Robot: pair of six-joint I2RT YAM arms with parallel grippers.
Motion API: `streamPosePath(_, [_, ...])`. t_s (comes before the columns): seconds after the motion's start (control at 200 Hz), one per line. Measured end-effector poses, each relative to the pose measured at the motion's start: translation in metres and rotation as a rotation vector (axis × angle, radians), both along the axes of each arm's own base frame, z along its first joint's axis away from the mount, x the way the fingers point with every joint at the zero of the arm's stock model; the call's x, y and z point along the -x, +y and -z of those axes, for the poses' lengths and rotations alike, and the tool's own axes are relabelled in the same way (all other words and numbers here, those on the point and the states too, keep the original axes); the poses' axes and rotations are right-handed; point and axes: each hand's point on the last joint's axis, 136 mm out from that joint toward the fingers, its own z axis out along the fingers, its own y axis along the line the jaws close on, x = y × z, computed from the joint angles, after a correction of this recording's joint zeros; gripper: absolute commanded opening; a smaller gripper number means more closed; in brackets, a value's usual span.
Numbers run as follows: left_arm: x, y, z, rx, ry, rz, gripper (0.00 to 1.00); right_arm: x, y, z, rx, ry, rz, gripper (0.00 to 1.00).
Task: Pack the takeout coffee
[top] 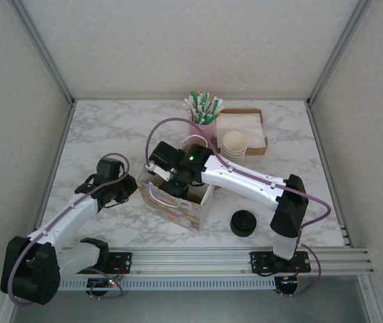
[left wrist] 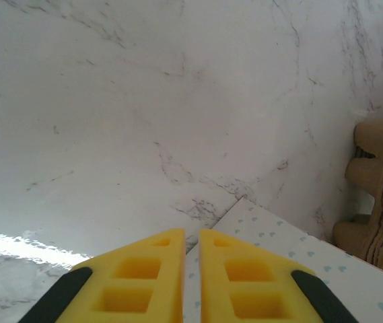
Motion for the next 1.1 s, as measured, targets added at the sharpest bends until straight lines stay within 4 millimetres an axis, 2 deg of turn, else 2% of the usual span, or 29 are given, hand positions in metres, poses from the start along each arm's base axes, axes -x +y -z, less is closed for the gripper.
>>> streamPosePath(0.19, [0.000, -0.004, 0.006, -0.006, 0.015, 0.016, 0.14, 0.000, -0.001, 0.006, 0.006, 0.003, 0.000, 0.39])
streamPosePath(0.481, [0.002, -0.009, 0.014, -0.013, 0.039, 0.039, 0.13, -0.001, 0.003, 0.005, -0.011, -0.001, -0.002, 0.39])
streamPosePath(1.101, [-0.001, -0.015, 0.016, -0.023, 0.039, 0.067, 0.09, -0.003, 0.016, 0.004, -0.065, -0.012, -0.031, 0.38])
